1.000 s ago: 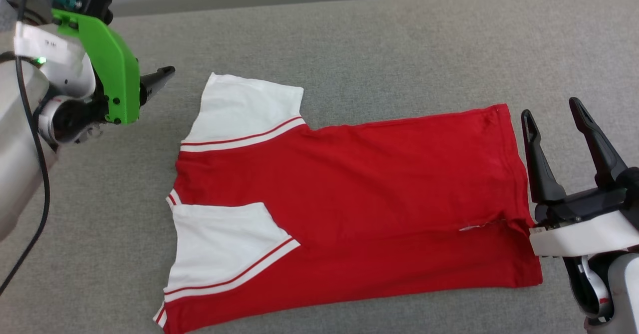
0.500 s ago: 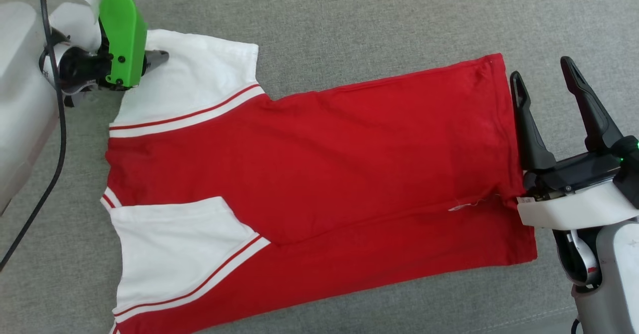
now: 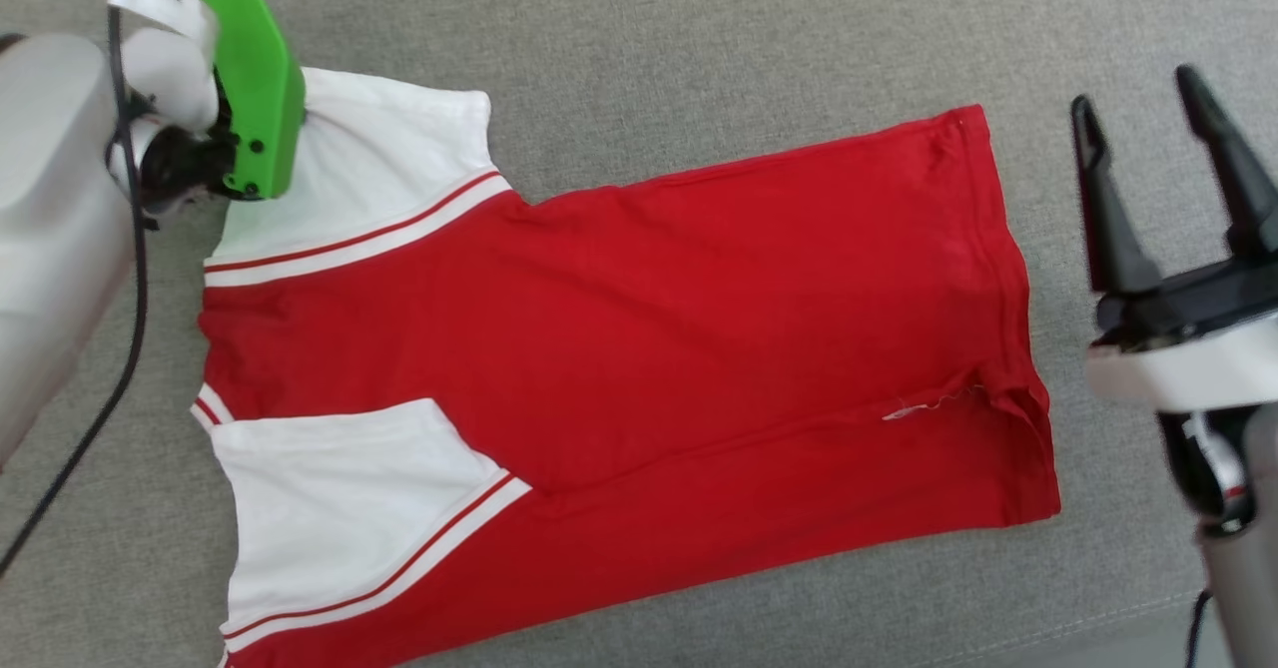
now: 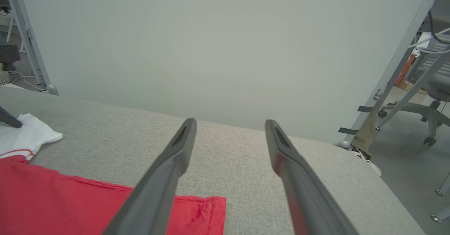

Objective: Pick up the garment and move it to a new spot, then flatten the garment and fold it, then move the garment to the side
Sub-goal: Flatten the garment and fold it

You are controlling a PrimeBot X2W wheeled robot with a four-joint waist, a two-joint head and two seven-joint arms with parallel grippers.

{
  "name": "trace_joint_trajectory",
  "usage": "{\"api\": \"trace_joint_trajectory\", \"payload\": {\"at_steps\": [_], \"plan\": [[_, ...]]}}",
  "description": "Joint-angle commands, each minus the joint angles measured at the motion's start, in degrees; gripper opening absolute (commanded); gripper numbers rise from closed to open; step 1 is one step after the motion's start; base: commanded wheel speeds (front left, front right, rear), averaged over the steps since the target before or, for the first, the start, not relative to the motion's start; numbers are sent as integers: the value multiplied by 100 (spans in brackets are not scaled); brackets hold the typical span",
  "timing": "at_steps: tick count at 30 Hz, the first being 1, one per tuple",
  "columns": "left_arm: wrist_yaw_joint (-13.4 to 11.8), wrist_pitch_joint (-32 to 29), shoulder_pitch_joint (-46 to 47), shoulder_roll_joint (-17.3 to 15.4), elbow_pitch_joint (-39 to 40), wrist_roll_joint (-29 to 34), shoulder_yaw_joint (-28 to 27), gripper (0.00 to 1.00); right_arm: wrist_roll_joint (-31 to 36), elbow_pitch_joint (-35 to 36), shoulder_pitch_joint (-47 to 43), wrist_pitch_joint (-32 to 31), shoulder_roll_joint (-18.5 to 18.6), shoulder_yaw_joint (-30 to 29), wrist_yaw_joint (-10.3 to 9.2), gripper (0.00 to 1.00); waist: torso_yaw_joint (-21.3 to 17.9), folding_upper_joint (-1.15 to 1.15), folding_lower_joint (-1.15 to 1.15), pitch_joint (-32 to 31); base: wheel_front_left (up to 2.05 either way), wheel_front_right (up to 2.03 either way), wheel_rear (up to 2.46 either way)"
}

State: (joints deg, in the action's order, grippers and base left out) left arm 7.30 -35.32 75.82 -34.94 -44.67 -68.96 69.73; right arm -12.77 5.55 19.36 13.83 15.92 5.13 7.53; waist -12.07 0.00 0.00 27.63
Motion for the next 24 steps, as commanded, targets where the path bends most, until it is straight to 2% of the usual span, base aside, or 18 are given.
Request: {"api": "trace_joint_trajectory", "payload": {"at_steps": [1,8,11,15,20,24], "plan": [[17,95,-219,49,62,83,67,0,-35,-16,200,-50,159,-45,-4,100,141,0,0,-197,0,0,0],[18,776,-252,41,761,435,236,0,-781,-414,952,-1281,1238,289,-4,100,447,0,0,-540,0,0,0],[18,982,-312,53,1027,557,281,0,-1265,-697,1274,-2133,1762,774,-4,100,585,0,0,-596,0,0,0],[18,1208,-327,87,1271,735,315,0,-2059,-1102,1690,-3190,2236,1365,-4,100,756,0,0,-588,0,0,0],[18,1389,-271,149,1523,880,335,0,-3055,-1653,2031,-4614,2510,2003,-4,100,934,0,0,-504,0,0,0],[18,1508,-176,194,1726,964,343,0,-3313,-1974,2301,-5112,2572,2275,-4,100,1080,0,0,-391,0,0,0]]}}
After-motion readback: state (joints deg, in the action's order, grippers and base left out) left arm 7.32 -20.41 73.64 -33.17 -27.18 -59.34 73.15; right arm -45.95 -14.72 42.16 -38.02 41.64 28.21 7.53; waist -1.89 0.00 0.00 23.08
